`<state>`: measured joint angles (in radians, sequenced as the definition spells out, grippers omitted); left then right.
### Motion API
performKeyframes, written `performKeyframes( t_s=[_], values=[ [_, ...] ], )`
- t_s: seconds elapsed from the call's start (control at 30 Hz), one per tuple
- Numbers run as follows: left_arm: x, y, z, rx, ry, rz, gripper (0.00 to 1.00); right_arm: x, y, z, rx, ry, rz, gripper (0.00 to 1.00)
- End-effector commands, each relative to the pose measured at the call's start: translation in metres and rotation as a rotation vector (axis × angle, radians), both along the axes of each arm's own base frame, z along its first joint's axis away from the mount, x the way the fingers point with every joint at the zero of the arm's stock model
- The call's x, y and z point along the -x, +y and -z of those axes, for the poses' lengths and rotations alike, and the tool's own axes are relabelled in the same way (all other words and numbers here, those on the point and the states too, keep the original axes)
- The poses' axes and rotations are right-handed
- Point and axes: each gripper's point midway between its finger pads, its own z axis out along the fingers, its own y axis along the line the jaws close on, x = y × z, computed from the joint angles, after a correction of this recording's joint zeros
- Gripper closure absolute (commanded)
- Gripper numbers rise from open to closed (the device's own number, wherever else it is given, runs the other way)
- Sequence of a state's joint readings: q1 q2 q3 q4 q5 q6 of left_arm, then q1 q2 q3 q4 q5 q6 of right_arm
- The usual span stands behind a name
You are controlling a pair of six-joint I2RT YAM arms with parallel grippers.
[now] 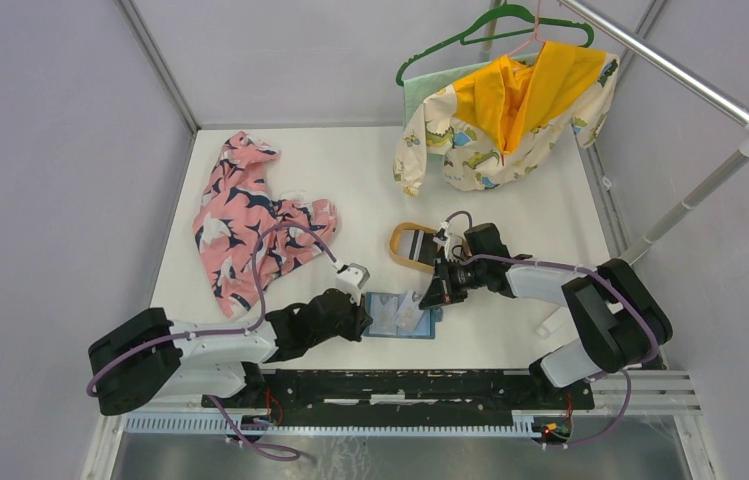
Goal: Put the credit cards into the card holder
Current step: Insert the credit card into the card holder.
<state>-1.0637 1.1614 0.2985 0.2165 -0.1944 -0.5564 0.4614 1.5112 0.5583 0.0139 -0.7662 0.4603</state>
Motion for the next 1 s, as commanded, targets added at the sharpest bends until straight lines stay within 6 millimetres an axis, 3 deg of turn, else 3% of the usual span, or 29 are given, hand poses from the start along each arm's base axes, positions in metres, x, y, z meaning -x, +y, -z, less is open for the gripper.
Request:
performKeyframes(
  t_s=[0.0,0.17,0.4,0.63,0.97],
  values=[
    [-0.006,-0.002,-0.01,0.027,-0.045,-0.019,0.95,-0.007,0.001,0.0,-0.001,0.0,0.031,1.0],
    [-0.006,-0.002,-0.009,0.023,-0.041,-0.019,0.95,-0.005,0.004,0.002,-0.015,0.038,0.023,1.0],
    [-0.006,-0.004,-0.007,0.017,-0.038,-0.025,0.95,-0.017,-0.003,-0.011,0.0,-0.051,0.064,1.0],
    [-0.007,-0.008,-0.007,0.007,-0.041,-0.011,0.95,-0.024,-0.011,-0.004,0.03,-0.052,0.102,1.0],
    [-0.006,-0.011,-0.006,0.01,-0.048,-0.006,0.95,-0.021,-0.004,-0.003,0.007,-0.024,0.088,1.0]
  ],
)
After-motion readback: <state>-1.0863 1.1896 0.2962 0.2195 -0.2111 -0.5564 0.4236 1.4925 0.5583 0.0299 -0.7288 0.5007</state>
